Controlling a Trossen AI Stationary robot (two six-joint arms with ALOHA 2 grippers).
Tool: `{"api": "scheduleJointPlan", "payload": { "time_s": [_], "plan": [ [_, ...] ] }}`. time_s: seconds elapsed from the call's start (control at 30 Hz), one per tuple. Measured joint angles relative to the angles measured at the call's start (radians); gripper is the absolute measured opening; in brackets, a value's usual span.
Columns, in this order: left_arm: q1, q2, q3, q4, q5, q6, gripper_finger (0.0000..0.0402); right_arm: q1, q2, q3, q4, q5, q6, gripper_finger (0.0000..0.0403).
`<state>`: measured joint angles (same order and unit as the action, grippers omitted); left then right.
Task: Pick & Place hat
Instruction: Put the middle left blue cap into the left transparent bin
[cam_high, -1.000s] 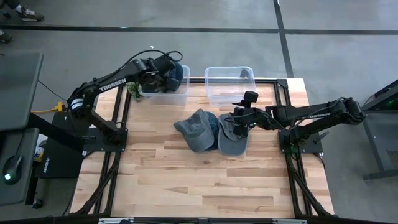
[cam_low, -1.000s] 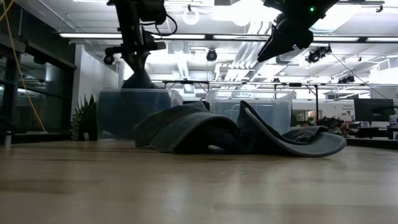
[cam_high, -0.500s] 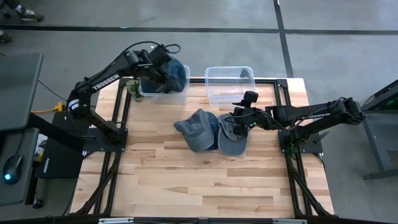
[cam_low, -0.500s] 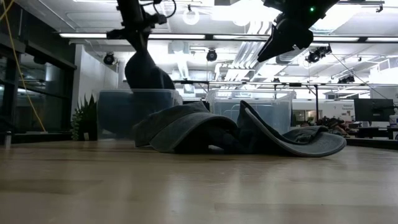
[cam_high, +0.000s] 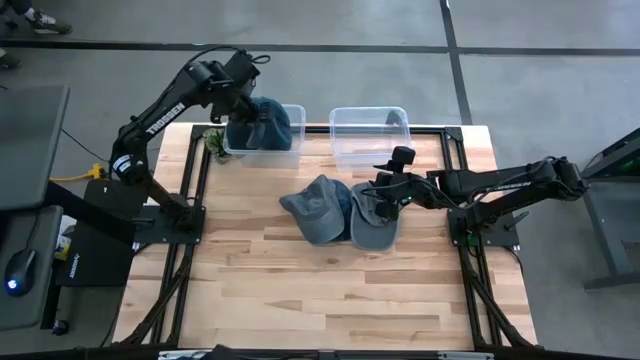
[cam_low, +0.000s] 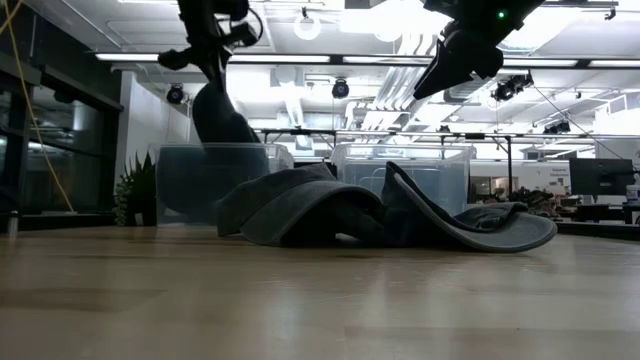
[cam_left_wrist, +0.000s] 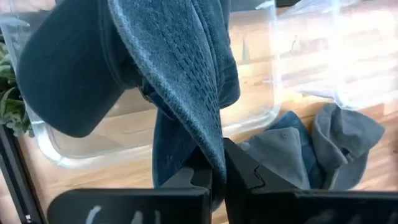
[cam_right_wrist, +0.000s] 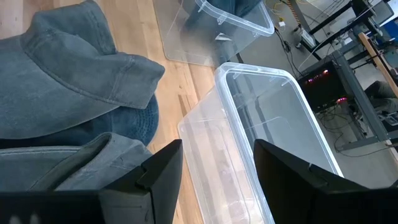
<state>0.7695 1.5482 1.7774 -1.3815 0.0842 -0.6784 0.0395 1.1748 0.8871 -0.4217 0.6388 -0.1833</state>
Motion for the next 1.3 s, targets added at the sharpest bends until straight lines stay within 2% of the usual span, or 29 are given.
{"api": "scheduleJointPlan", "payload": {
  "time_s": [0.37, 0.73, 1.0, 1.3],
  "plan": [
    [0.016, 0.128, 0.0, 0.035, -0.027, 0.0, 0.0009, 0.0, 0.0, 0.0, -0.006, 0.0, 0.0, 0.0193],
    [0.012, 0.167, 0.0, 0.052, -0.09, 0.025, 0.0014, 0.0, 0.0, 0.0, -0.045, 0.0, 0.026, 0.0193],
    [-0.028, 0.154, 0.0, 0.044, -0.123, 0.049, 0.0075, 0.0, 0.0, 0.0, -0.05, 0.0, 0.027, 0.0193],
    [-0.064, 0.132, 0.014, 0.012, -0.2, 0.075, 0.0171, 0.0, 0.0, 0.0, -0.055, -0.01, 0.048, 0.0193]
  ]
}}
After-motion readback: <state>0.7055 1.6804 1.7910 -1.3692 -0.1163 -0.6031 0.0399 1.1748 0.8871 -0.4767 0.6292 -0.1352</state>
